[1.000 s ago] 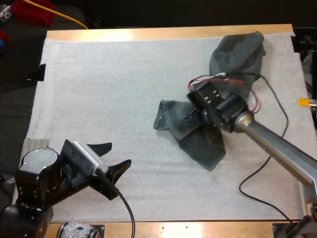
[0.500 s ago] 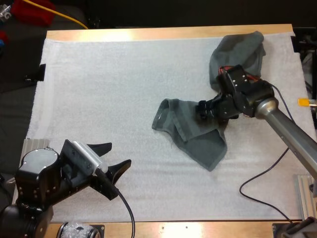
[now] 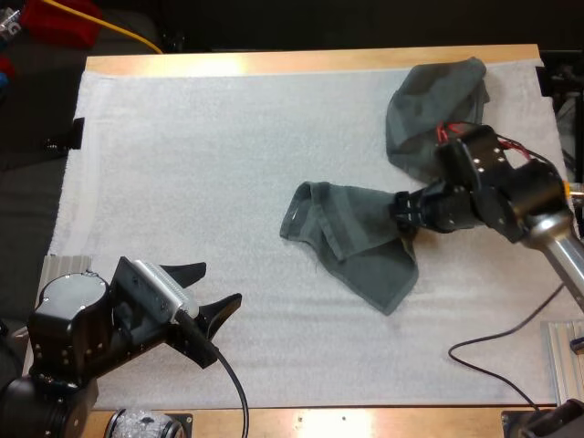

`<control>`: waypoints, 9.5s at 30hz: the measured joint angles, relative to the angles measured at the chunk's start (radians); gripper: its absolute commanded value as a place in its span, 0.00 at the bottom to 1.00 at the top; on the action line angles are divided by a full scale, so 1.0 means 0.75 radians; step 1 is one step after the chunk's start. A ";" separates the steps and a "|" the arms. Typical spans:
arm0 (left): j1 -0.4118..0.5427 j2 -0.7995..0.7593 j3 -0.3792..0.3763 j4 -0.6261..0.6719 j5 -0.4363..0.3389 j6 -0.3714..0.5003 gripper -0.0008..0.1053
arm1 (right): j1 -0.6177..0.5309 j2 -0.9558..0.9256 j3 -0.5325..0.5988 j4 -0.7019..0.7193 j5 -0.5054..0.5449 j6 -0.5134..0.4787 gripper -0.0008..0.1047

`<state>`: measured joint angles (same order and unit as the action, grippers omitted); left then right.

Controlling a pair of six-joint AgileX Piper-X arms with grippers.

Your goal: Pick towel from pile, fold and stack

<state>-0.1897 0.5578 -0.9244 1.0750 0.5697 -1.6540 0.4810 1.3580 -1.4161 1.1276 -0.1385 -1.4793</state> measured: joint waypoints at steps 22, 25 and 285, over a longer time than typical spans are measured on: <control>0.000 0.000 0.000 0.000 0.000 0.000 0.59 | 0.306 -0.334 0.215 0.159 0.136 0.308 0.68; 0.000 0.000 0.000 0.000 0.000 0.000 0.59 | 0.347 -0.367 0.323 0.132 0.166 0.389 0.68; -0.213 0.835 -0.313 0.053 -0.159 -0.063 0.01 | 0.358 -0.287 0.243 -0.135 0.301 0.098 0.03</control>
<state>-0.3494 1.1840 -1.1595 1.1145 0.4505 -1.7012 0.7495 1.1430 -1.2341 1.0265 0.0871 -1.4059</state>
